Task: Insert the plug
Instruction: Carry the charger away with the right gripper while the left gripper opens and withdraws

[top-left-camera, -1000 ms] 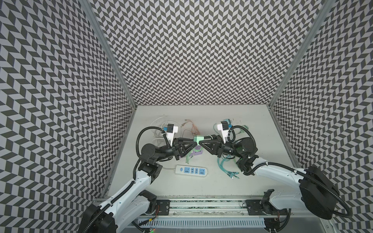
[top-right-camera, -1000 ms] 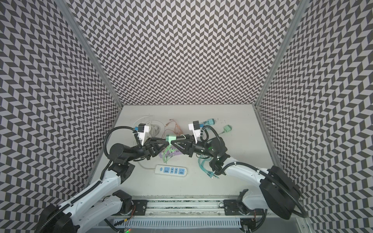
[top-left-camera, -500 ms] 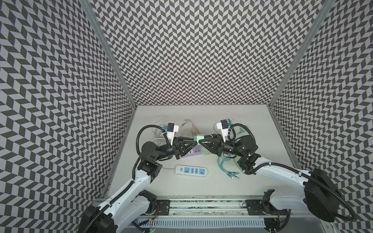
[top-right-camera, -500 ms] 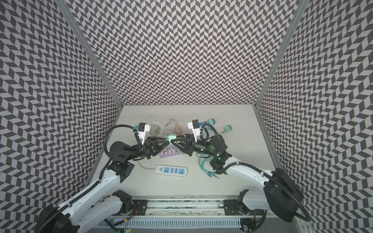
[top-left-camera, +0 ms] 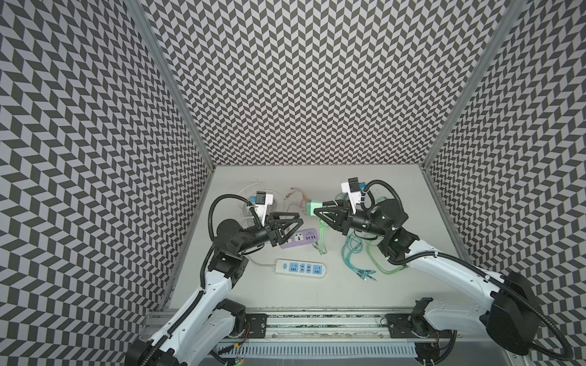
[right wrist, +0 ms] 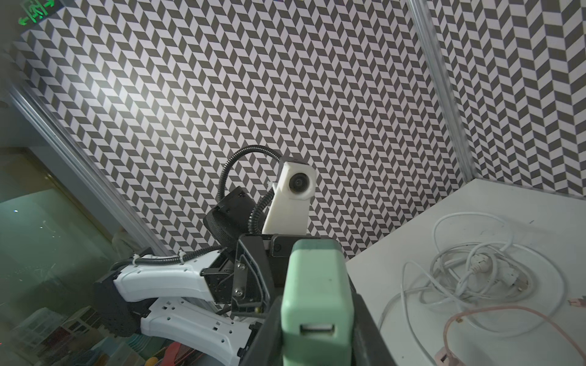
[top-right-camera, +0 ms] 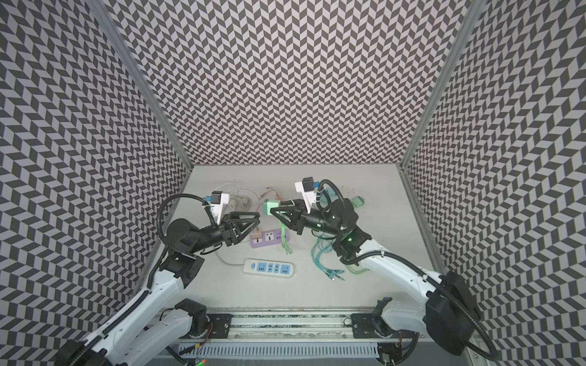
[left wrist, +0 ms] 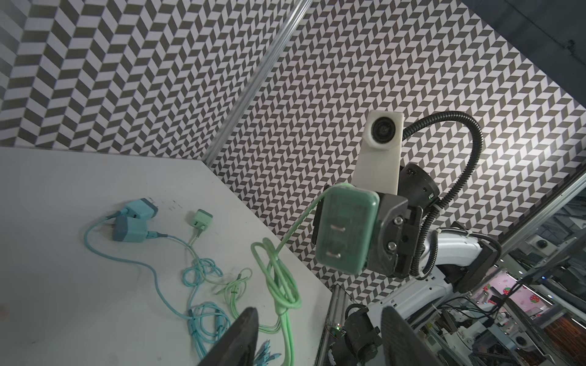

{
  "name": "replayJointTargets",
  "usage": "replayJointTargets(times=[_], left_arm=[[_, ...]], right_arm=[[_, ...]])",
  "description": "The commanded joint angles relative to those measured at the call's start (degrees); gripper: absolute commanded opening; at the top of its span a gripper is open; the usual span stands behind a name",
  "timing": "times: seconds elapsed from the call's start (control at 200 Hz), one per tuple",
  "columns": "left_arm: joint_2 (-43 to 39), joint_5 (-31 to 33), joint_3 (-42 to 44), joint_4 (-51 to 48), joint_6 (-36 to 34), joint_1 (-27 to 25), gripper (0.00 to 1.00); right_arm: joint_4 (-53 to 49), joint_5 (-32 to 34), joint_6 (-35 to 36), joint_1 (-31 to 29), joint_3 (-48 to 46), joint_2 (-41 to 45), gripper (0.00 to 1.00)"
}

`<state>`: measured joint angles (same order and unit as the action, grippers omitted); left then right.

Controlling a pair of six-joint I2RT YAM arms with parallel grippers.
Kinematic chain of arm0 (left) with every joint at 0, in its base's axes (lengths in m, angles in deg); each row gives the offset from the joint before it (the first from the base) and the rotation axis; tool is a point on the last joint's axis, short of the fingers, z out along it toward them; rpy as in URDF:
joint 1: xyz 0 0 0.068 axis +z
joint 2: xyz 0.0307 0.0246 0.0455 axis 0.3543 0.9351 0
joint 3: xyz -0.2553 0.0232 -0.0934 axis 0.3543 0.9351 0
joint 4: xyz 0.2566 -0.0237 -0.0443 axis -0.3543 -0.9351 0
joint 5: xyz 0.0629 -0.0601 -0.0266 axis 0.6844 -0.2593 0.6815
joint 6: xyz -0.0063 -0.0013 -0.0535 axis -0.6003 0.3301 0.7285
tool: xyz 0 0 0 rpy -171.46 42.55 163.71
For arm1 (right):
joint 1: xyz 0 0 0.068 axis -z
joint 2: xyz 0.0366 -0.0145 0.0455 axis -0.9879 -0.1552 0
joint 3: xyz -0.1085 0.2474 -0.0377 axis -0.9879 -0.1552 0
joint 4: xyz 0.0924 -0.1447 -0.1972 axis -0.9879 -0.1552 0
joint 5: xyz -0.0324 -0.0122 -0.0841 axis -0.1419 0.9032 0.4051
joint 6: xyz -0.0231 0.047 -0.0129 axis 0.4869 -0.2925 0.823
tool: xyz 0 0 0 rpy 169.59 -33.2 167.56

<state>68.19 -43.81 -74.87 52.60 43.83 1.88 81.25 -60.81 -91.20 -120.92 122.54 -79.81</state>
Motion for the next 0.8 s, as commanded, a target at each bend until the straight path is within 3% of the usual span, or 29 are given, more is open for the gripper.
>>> replayJointTargets(times=[0.0, 0.295, 0.451, 0.796], left_arm=[[-2.76, 1.35, 1.18, -4.0, -1.01, 0.68, 0.65], [-6.28, 7.94, 4.26, -12.43, -0.7, 2.86, 0.64], [-7.95, 13.96, 5.86, -18.75, -1.23, 4.18, 0.64], [-7.49, 21.31, 9.16, -25.24, -2.58, 7.21, 0.64]], right_arm=[[-2.01, -2.36, 3.51, 2.69, 3.03, -0.69, 0.12], [-12.69, -2.73, 13.23, 7.72, 11.79, -8.21, 0.12], [-18.39, 0.94, 19.58, 8.82, 16.64, -13.35, 0.12], [-22.48, -0.08, 25.95, 9.29, 24.8, -25.66, 0.11]])
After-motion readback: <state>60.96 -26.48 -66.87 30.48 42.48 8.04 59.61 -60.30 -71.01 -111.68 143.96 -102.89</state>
